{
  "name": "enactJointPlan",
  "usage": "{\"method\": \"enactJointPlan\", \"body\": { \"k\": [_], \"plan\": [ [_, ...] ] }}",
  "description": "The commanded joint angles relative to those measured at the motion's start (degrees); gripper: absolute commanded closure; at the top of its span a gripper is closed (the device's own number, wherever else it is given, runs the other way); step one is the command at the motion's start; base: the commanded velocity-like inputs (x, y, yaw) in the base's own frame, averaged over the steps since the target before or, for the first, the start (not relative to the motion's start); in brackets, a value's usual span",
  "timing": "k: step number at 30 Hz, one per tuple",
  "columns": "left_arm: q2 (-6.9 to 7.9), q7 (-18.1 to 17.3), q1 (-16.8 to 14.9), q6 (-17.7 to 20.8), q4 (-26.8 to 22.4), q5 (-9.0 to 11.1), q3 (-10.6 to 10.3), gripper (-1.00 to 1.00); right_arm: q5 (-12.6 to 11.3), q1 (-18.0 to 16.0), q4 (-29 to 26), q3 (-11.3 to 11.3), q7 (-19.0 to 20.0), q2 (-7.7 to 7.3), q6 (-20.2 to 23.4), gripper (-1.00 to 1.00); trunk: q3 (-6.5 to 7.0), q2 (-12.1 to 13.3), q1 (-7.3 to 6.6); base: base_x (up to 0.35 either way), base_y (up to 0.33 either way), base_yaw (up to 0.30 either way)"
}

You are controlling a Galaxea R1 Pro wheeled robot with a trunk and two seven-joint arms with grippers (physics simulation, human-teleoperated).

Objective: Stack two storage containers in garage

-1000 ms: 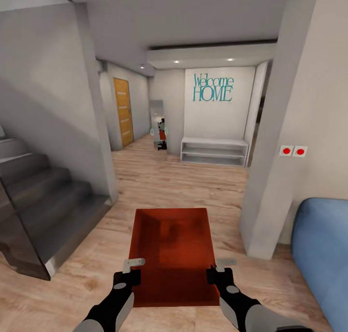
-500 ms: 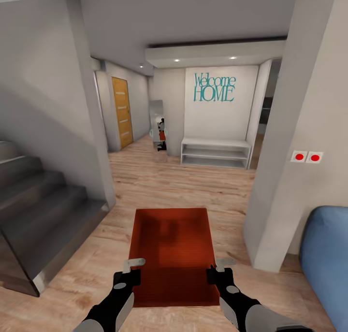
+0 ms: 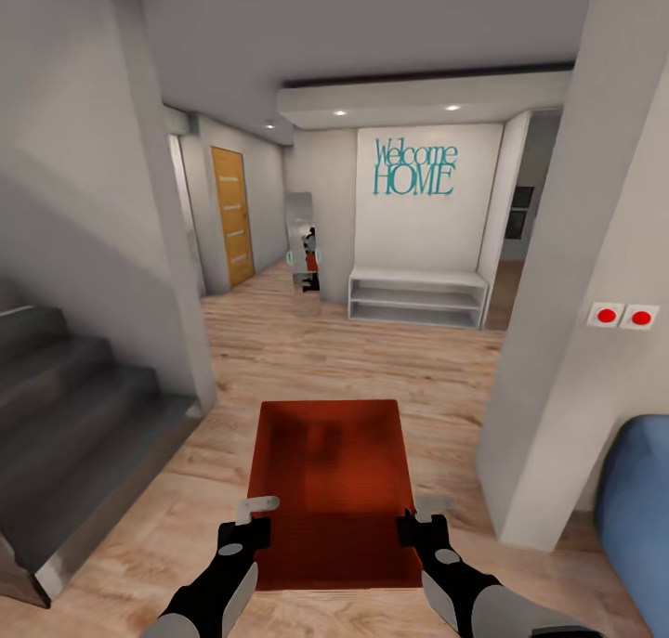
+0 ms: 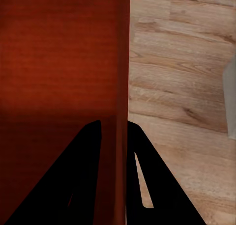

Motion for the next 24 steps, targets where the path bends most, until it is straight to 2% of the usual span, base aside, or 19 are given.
{"method": "enactJointPlan", "body": {
  "k": [1, 24],
  "plan": [
    [0.13, 0.51, -0.05, 0.13, -2.51, -0.86, 1.62, 1.0, -0.02, -0.01, 0.13, -0.99, -0.44, -0.17, -0.15, 1.0, -0.08, -0.05, 0.04, 0.321, 0.0, 0.0],
    [0.13, 0.51, -0.05, 0.13, -2.52, -0.86, 1.62, 1.0, -0.02, -0.01, 0.13, -0.99, -0.44, -0.16, -0.15, 1.0, -0.08, -0.05, 0.04, 0.321, 0.0, 0.0]
  ]
}}
